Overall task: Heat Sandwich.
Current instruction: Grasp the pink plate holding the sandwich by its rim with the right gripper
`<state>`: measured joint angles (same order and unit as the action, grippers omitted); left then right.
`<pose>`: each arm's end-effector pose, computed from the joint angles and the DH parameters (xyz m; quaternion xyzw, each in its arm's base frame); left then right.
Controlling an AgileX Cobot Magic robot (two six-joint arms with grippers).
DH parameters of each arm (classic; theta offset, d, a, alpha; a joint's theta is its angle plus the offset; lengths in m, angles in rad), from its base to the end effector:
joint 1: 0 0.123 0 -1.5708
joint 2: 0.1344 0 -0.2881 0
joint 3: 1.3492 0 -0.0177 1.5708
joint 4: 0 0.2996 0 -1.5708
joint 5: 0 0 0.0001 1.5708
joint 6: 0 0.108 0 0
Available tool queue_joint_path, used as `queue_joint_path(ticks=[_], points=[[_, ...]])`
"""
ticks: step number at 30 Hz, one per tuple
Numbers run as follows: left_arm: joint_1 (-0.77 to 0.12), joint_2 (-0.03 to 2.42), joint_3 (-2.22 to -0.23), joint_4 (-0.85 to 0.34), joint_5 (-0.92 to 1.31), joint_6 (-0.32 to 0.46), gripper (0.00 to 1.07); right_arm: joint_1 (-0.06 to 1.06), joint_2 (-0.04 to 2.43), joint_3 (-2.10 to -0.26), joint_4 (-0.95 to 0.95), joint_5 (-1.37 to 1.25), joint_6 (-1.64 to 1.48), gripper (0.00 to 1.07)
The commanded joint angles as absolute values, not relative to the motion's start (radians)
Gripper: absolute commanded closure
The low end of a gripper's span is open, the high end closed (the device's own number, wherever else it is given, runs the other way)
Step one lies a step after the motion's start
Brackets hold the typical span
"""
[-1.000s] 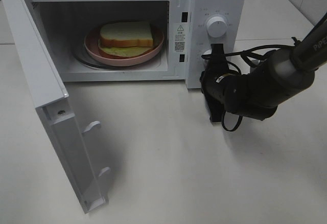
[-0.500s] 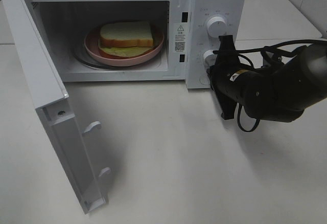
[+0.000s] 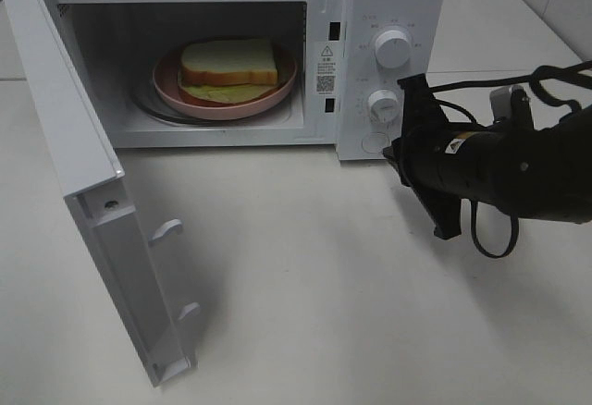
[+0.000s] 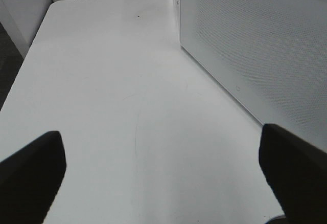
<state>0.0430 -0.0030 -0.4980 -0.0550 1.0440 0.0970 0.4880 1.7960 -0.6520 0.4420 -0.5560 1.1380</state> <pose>0.0508 -0.0030 0.2942 0.0237 0.8479 0.0096 0.5295 0.3241 0.1445 0.0859 0.4757 0.7254 0.3581 0.3452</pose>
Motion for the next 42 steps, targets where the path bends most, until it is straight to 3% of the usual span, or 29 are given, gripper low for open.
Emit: queue_joint_path(ticks=[1, 18, 31, 37, 42], points=[[0.047, -0.030, -0.494, -0.056, 1.035, 0.096, 0.10, 0.491, 1.738, -0.652, 0.425, -0.453, 0.991, 1.07], [0.047, -0.030, -0.494, -0.056, 1.035, 0.096, 0.10, 0.487, 1.552, -0.661, 0.397, 0.022, 0.303, 1.04], [0.047, -0.030, -0.494, -0.056, 1.035, 0.096, 0.10, 0.487, 1.547, -0.896, 0.238, 0.551, 0.092, 1.01], [0.047, -0.030, -0.494, -0.056, 1.035, 0.096, 0.10, 0.487, 1.547, -0.958, 0.180, 0.635, 0.021, 1.00], [0.047, -0.030, -0.494, -0.056, 1.035, 0.096, 0.10, 0.487, 1.547, -1.025, 0.135, 0.693, -0.224, 1.00]])
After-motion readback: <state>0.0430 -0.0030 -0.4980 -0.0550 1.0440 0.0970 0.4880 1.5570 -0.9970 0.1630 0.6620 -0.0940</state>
